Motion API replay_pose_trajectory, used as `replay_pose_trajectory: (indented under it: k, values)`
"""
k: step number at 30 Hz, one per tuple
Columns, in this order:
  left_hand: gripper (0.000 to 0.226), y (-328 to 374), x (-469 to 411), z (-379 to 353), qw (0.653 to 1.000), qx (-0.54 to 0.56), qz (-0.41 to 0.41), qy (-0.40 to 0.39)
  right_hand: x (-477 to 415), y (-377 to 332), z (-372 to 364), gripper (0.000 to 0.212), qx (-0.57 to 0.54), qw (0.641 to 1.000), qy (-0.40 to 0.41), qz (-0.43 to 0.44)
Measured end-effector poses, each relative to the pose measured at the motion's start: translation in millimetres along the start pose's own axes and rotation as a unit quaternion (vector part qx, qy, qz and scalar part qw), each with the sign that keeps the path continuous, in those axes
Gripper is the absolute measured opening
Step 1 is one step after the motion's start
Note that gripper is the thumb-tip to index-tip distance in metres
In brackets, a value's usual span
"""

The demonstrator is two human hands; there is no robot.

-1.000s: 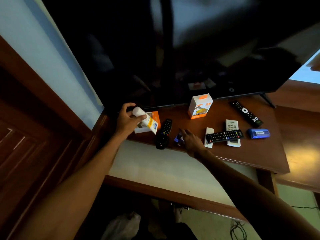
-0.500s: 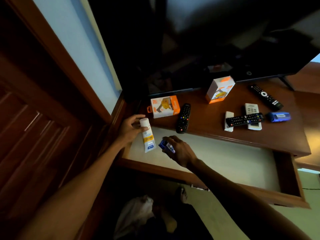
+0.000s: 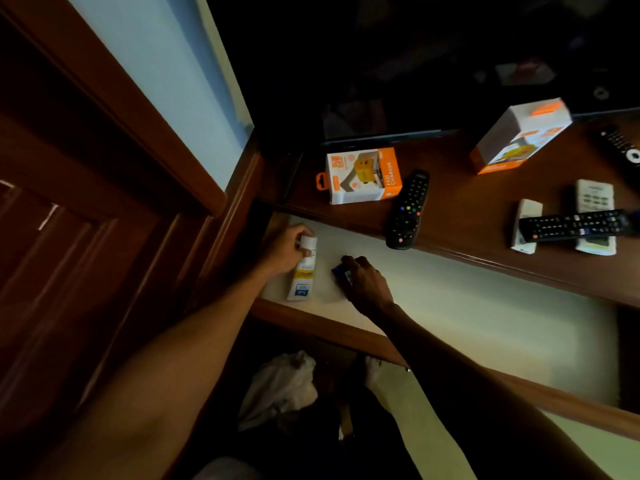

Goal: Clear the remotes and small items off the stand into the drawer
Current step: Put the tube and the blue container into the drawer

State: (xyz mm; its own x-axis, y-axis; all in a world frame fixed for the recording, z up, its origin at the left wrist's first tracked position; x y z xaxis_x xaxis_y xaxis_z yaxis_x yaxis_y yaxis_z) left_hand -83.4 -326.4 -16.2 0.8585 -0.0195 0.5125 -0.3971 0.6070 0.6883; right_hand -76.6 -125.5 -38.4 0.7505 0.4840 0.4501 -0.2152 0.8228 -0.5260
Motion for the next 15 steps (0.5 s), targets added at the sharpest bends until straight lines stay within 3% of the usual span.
replay_pose_trajectory:
  k: [6, 11, 15]
  values:
    - [0.038, -0.8, -2.9, -4.5, 0.988, -0.154, -0.011, 0.012, -16.5, -2.8, -12.5, 0.057, -0.007, 0.999, -0.003, -0.042]
    - [0.046, -7.2, -1.5, -4.8, 0.981, -0.194, -0.018, -0.006, -16.8, 1.0, -19.2, 0.070, -0.093, 0.992, -0.078, -0.021]
    - [0.040, -2.7, -1.4, -2.3, 0.975, -0.219, 0.000, -0.030, -19.3, -2.7, -29.4, 0.075, -0.128, 0.988, -0.081, -0.012]
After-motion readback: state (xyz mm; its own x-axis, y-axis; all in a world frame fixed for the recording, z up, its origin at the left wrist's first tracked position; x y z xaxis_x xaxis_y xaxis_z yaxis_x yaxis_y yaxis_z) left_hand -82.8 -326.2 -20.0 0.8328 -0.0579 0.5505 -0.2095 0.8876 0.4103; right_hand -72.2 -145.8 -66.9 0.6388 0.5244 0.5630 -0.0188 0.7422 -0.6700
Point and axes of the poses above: each hand's wrist, its own x-axis away from the middle knuckle, its own z-axis out of the back of the hand, y = z × x, the point moved 4 cm from there along -x, towards the middle knuckle, and after that the axes turned 8 degrees about -y, right-handed, at the moved point
